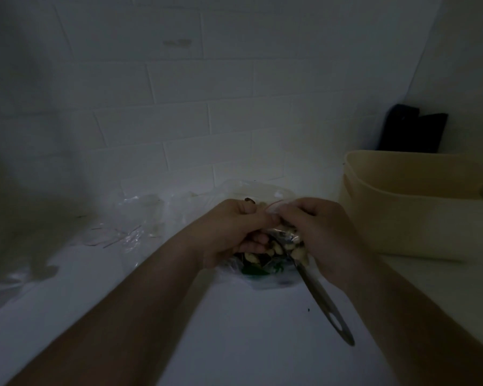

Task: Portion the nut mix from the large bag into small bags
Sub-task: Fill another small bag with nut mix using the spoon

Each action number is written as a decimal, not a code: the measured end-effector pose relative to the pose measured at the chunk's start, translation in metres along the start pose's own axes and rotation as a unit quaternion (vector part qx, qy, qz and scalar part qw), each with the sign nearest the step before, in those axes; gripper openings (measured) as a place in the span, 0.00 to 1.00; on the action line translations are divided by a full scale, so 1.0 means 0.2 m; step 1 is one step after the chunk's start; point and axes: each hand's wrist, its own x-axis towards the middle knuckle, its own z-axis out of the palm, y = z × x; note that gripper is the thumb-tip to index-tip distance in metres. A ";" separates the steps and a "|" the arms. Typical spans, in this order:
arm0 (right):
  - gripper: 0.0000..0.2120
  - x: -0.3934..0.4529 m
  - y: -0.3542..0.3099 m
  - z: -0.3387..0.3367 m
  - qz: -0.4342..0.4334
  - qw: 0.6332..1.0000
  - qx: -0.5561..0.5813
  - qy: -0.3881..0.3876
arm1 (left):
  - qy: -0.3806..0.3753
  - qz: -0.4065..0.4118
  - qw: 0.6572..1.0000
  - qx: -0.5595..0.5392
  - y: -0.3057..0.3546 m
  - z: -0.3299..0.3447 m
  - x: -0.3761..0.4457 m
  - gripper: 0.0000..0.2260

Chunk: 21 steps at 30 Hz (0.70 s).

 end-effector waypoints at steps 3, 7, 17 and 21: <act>0.05 0.01 0.01 -0.01 -0.006 1.000 0.015 0.011 | 0.007 0.023 1.000 -0.010 0.00 -0.01 0.00 0.11; 0.05 0.02 0.02 -0.02 -0.002 0.999 0.052 0.004 | 0.087 0.123 0.987 -0.051 0.00 -0.01 0.02 0.01; 0.09 0.03 0.05 -0.03 -0.021 0.992 0.119 0.045 | 0.039 0.187 0.981 -0.015 -0.03 -0.01 0.03 0.15; 0.10 0.06 0.06 -0.06 -0.060 0.993 0.051 0.092 | -0.009 0.169 0.985 0.033 -0.03 0.00 0.01 0.06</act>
